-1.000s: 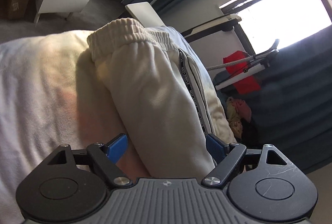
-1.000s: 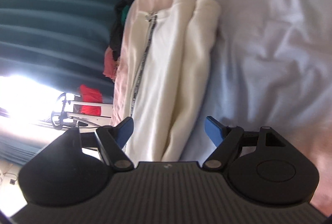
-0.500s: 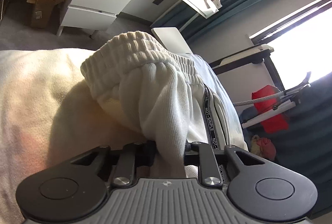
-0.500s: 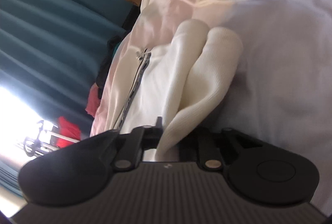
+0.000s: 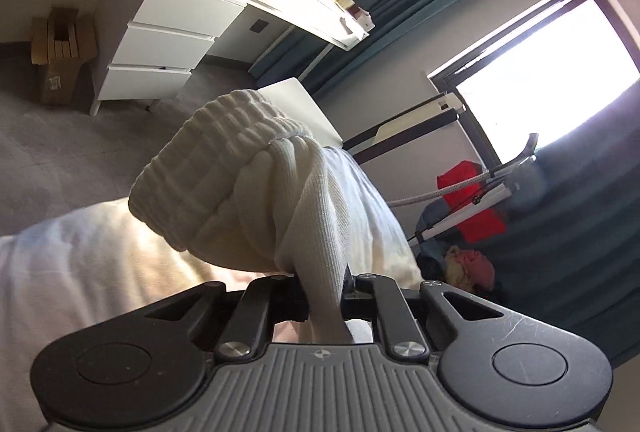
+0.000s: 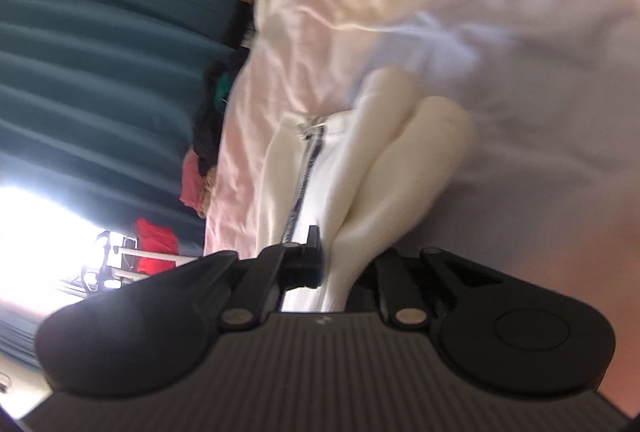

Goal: Fold clothes

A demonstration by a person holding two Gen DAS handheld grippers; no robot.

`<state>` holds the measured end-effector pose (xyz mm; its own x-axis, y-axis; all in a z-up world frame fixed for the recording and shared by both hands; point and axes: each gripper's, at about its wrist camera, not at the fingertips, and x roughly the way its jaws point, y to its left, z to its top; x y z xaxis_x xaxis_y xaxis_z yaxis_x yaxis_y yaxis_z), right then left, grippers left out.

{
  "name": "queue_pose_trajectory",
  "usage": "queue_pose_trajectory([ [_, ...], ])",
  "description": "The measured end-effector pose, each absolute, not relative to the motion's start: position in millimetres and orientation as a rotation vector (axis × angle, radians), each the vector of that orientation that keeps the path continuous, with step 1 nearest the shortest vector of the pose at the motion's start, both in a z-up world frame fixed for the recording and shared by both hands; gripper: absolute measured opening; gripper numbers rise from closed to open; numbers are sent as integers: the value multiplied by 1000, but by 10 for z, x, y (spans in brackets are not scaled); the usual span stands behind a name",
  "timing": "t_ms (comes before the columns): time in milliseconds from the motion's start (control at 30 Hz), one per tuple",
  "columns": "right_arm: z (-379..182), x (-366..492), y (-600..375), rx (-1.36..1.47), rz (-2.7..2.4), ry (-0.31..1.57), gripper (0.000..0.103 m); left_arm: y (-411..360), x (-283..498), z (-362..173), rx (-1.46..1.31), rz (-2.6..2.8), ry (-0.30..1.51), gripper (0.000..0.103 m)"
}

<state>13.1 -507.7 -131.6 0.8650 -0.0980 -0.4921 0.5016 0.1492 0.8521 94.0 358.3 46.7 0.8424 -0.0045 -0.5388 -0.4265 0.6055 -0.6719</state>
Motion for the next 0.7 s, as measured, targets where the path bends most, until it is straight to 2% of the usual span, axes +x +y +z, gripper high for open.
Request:
queue_pose_trajectory([
  [167,-1237,-309,-5019,1267,-468,426,9,3860,572,230,-867,274,614,13],
  [367,-1472,-546,-5087,1398,-543,478,13,4055,337,-109,-854,258,692,18],
  [467,-1483,-680,-5112,1453,-551,445,13,3984,241,-103,-778,201,709,34],
  [533,-1446,-777,-5133,1461,-565,411,13,3864,151,-65,-700,165,731,57],
  [567,-1416,-825,-5142,1461,-576,391,13,3794,98,-30,-651,158,744,60],
  [633,-1345,-916,-5143,1453,-591,341,29,3655,-10,40,-553,144,770,68],
  [667,-1320,-933,-5148,1442,-581,311,55,3576,-72,85,-503,130,776,72],
  [700,-1296,-937,-5152,1431,-571,283,77,3494,-131,142,-455,112,771,78],
])
